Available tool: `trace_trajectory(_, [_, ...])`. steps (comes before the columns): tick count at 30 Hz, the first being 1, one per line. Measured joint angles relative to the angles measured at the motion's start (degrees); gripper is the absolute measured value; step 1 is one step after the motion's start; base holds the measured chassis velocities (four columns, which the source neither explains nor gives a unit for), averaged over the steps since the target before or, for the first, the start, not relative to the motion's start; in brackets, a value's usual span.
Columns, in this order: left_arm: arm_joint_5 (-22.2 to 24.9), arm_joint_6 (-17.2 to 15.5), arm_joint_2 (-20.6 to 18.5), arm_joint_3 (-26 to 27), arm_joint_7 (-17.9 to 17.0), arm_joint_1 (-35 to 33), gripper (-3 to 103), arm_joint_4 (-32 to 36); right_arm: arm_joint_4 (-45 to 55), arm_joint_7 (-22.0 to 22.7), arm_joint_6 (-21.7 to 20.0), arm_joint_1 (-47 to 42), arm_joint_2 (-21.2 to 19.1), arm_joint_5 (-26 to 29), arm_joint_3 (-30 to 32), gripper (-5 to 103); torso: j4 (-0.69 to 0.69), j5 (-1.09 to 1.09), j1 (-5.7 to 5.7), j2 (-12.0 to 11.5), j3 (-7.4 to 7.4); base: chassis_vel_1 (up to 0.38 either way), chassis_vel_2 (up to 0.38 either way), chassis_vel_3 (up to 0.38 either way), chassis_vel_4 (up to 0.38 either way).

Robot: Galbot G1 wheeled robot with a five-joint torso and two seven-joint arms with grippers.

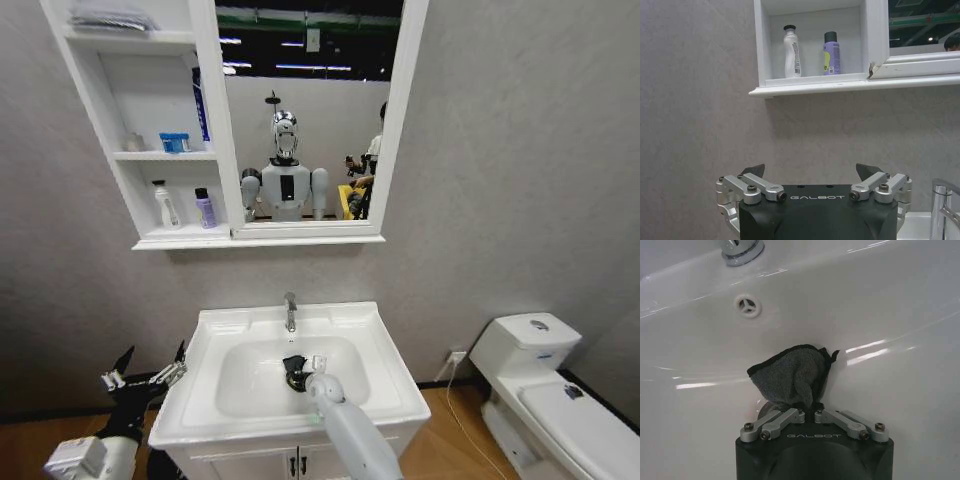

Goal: Move facial cleanser and shampoo from washbasin to cabinet, then wipe washbasin with towel.

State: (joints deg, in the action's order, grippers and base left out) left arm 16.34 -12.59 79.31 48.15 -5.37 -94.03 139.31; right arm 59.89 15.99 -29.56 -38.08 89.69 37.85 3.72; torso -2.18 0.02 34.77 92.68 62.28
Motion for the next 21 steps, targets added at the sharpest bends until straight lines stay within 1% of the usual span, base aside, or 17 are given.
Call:
trace_trajectory(3, [0.0,0.0,0.0,0.0,0.0,0.0,100,0.0,0.34,0.06,-0.12,-0.06,-0.98,-0.13,0.46,4,-0.02,-0.01,0.0,0.0,0.0,0.0,0.0,0.0,0.0])
trace_trajectory(8, [0.0,0.0,0.0,0.0,0.0,0.0,100,0.0,0.54,-0.05,-0.13,-0.26,-1.09,-0.38,0.49,4,-0.02,-0.02,0.0,0.0,0.0,0.0,0.0,0.0,0.0])
trace_trajectory(10, [0.0,0.0,0.0,0.0,0.0,0.0,100,0.0,0.33,-0.07,-0.12,-0.3,-0.44,-0.86,0.3,4,-0.06,-0.04,0.0,0.0,-0.01,0.0,0.0,0.0,0.0])
trace_trajectory(16, [0.0,0.0,0.0,0.0,0.0,0.0,100,0.0,-0.9,-0.52,0.16,-0.01,1.89,-1.4,-0.58,4,-0.04,-0.04,0.0,0.0,0.0,0.0,0.0,0.0,0.0])
trace_trajectory(21, [0.0,0.0,0.0,0.0,0.0,0.0,100,0.0,-1.48,-0.72,0.36,0.23,2.39,-1.52,-0.82,4,-0.04,-0.03,0.0,0.0,0.0,0.0,0.0,0.0,0.0])
